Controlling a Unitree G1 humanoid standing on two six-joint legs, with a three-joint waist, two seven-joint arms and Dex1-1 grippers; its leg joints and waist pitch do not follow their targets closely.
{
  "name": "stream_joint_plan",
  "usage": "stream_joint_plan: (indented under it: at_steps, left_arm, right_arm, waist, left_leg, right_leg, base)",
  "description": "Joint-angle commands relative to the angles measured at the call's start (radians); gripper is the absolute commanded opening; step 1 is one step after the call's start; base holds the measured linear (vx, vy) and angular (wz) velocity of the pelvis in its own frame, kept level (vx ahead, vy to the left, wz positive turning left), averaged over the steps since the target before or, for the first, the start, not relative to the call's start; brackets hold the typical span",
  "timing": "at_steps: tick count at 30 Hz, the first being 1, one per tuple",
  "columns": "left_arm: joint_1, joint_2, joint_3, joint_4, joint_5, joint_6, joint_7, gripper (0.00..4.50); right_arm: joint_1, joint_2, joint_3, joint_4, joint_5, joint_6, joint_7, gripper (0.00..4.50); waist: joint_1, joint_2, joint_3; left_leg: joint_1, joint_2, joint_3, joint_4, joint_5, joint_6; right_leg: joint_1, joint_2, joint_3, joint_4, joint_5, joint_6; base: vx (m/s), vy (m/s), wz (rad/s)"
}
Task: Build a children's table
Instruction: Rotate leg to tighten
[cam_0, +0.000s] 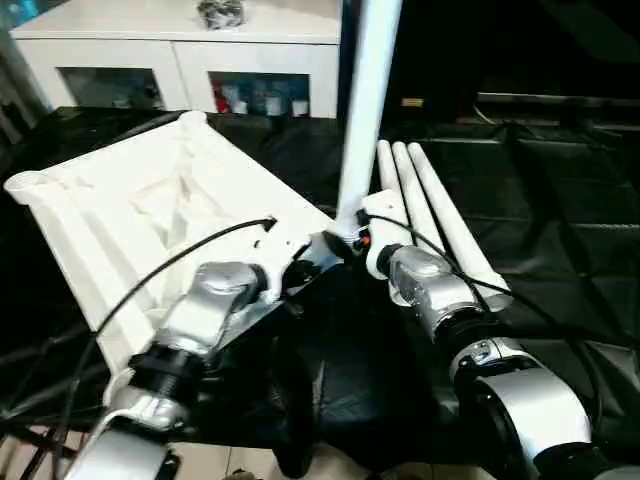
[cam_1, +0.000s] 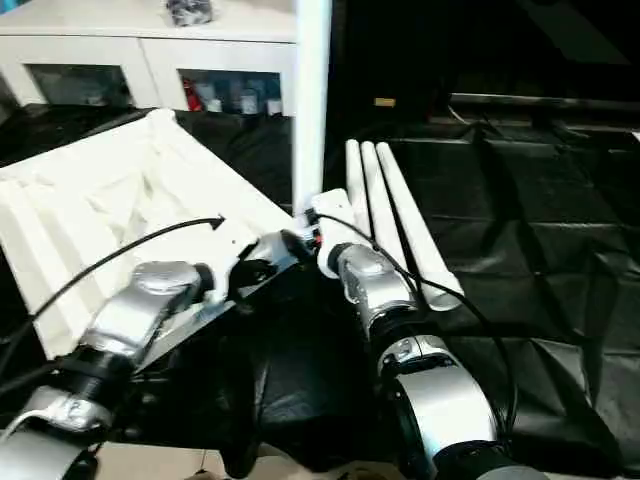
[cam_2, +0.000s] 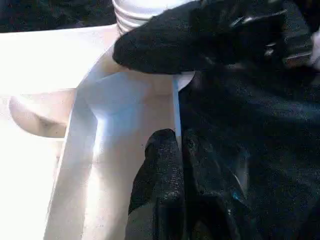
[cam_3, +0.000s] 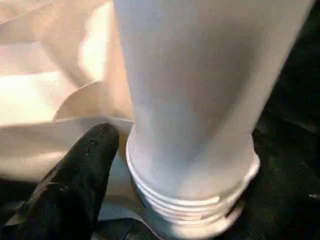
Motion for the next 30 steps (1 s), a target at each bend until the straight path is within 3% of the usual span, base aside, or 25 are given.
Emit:
stream_joint_plan:
  at_steps: [1, 3, 7, 14, 19, 20, 23, 25, 30]
  left_arm:
    - [-0.005, -0.022, -0.045, -0.066, -0.053, -0.059, -0.091, 0.00]
    - [0.010, -0.003, -0.044, -0.083, -0.064, -0.070, -0.127, 0.00]
    - [0.041, 0.044, -0.046, -0.123, -0.101, -0.093, -0.222, 0.00]
    - [0.085, 0.116, -0.047, -0.190, -0.147, -0.094, -0.370, 0.00]
    - [0.110, 0.151, -0.049, -0.224, -0.175, -0.088, -0.434, 0.00]
    - [0.111, 0.152, -0.049, -0.225, -0.176, -0.087, -0.435, 0.00]
    - [0.125, 0.163, -0.050, -0.242, -0.184, -0.077, -0.452, 0.00]
    - [0.130, 0.163, -0.050, -0.240, -0.183, -0.078, -0.449, 0.00]
    - [0.130, 0.151, -0.043, -0.227, -0.171, -0.079, -0.414, 0.00]
  right_arm:
    - [-0.004, 0.029, 0.071, -0.038, -0.003, 0.004, 0.151, 3.85]
    - [0.008, -0.011, 0.098, -0.070, -0.013, -0.004, 0.243, 3.85]
    - [0.047, -0.104, 0.149, -0.155, -0.013, 0.001, 0.445, 3.85]
    - [0.105, -0.221, 0.197, -0.270, 0.013, 0.036, 0.686, 3.85]
    - [0.132, -0.241, 0.207, -0.324, 0.025, 0.061, 0.735, 3.85]
    - [0.133, -0.241, 0.207, -0.326, 0.025, 0.062, 0.737, 3.61]
    - [0.146, -0.240, 0.210, -0.350, 0.030, 0.081, 0.747, 3.61]
    - [0.155, -0.228, 0.211, -0.361, 0.039, 0.098, 0.747, 3.26]
    - [0.170, -0.203, 0.208, -0.367, 0.045, 0.119, 0.719, 2.90]
  waist:
    - [0.006, 0.004, -0.075]
    - [0.010, 0.006, -0.077]
    - [0.021, 0.004, -0.078]
    - [0.039, 0.003, -0.074]
    - [0.041, 0.004, -0.071]
    - [0.041, 0.004, -0.071]
    - [0.042, 0.004, -0.072]
    - [0.043, 0.002, -0.072]
    - [0.043, 0.001, -0.074]
  left_leg:
    - [0.002, 0.017, -0.001, -0.062, -0.200, 0.047]
    - [-0.002, 0.017, 0.001, -0.059, -0.170, 0.059]
    - [-0.004, 0.021, 0.002, -0.056, -0.159, 0.081]
    - [0.001, 0.022, 0.005, -0.056, -0.180, 0.082]
    - [0.003, 0.021, 0.003, -0.059, -0.207, 0.058]
    - [0.003, 0.021, 0.003, -0.059, -0.207, 0.058]
    - [0.004, 0.022, 0.002, -0.060, -0.198, 0.055]
    - [0.005, 0.021, 0.003, -0.059, -0.196, 0.056]
    - [0.000, 0.020, 0.002, -0.058, -0.172, 0.057]
  right_leg:
    - [0.058, -0.070, 0.044, -0.075, -0.211, -0.216]
    - [0.061, -0.067, 0.042, -0.068, -0.146, -0.236]
    - [0.065, -0.067, 0.040, -0.060, -0.101, -0.254]
    - [0.059, -0.067, 0.041, -0.069, -0.176, -0.241]
    - [0.056, -0.068, 0.043, -0.075, -0.252, -0.216]
    - [0.056, -0.068, 0.043, -0.075, -0.252, -0.216]
    - [0.056, -0.066, 0.043, -0.073, -0.241, -0.216]
    - [0.054, -0.066, 0.043, -0.074, -0.238, -0.214]
    - [0.058, -0.066, 0.043, -0.070, -0.216, -0.212]
  base:
    - [0.000, 0.000, 0.00]
    - [0.000, 0.000, 0.00]
    - [0.000, 0.000, 0.00]
    - [0.000, 0.000, 0.00]
    - [0.000, 0.000, 0.00]
    - [0.000, 0.000, 0.00]
    - [0.000, 0.000, 0.00]
    - [0.000, 0.000, 0.00]
    - [0.000, 0.000, 0.00]
